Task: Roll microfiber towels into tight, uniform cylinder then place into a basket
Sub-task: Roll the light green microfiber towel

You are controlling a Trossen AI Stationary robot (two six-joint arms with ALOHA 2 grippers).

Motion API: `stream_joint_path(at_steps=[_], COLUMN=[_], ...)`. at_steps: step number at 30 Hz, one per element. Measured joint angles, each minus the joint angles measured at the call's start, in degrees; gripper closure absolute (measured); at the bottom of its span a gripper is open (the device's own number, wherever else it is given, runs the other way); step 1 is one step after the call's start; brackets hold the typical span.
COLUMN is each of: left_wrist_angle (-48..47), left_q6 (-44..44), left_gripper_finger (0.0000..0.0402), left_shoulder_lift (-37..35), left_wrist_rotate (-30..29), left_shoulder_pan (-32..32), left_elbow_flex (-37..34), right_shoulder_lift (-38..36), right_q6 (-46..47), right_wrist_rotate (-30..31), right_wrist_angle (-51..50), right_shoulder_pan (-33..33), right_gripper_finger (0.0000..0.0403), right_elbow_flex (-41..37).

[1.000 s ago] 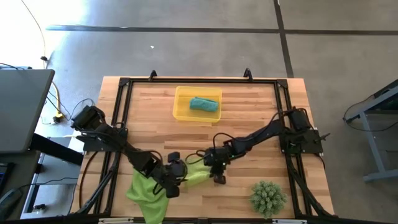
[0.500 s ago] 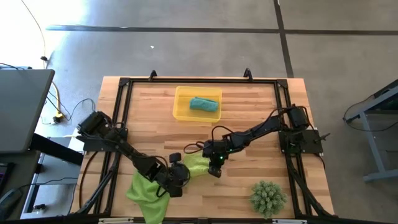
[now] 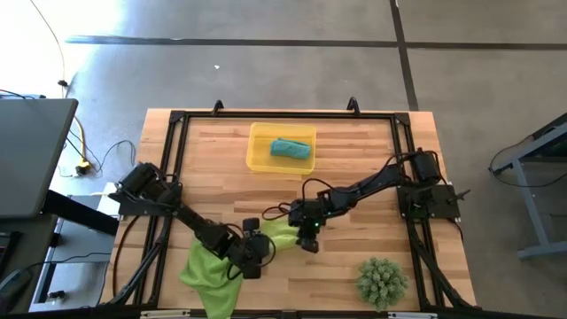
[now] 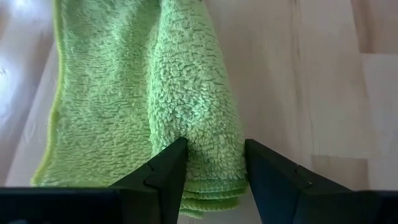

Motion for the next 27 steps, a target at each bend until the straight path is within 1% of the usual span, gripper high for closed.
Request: stream_joint_path(at_steps=[6, 9, 11, 13, 16, 18, 21, 23, 27], left_wrist_angle=[0.3, 0.2, 0.1, 0.1, 0.0, 0.0, 0.0, 0.0, 0.0], left_q6=[-1.6, -1.7, -1.7, -1.7, -1.7, -1.7, -1.7, -1.7, -1.7], left_gripper_finger=[0.0254, 0.0254, 0.0255, 0.0255, 0.0255, 0.0255, 0.0255, 0.0255, 0.0255], left_shoulder_lift=[1.2, 1.2, 1.2, 1.1, 1.1, 1.2, 1.2, 1.2, 1.2], left_wrist_rotate=[1.6, 1.9, 1.9, 2.2, 2.3, 2.2, 2.2, 2.3, 2.2], left_shoulder_pan=[0.8, 0.8, 0.9, 0.9, 0.9, 0.9, 0.9, 0.9, 0.9], left_elbow_flex=[0.2, 0.2, 0.2, 0.2, 0.1, 0.1, 0.1, 0.1, 0.1], right_shoulder_lift=[-4.6, -8.2, -10.4, -11.6, -11.2, -10.0, -7.8, -6.6, -4.6], right_q6=[-5.3, -8.6, -12.0, -17.0, -25.5, -29.7, -31.2, -31.3, -31.4], right_wrist_rotate=[-0.1, -0.2, 0.9, 5.8, 15.8, 23.3, 33.9, 36.9, 38.2], right_wrist_angle=[-1.1, -2.5, -3.7, -4.0, -3.8, -2.8, -2.8, -2.1, -2.3], right_shoulder_pan=[-0.3, 0.0, 1.3, 3.9, 9.1, 12.2, 15.4, 16.3, 16.4], right_gripper_finger=[0.0255, 0.0234, 0.023, 0.023, 0.0231, 0.0231, 0.0231, 0.0231, 0.0231], right_elbow_flex=[0.0, 0.0, 0.0, 0.0, 0.0, 0.1, 0.1, 0.1, 0.1])
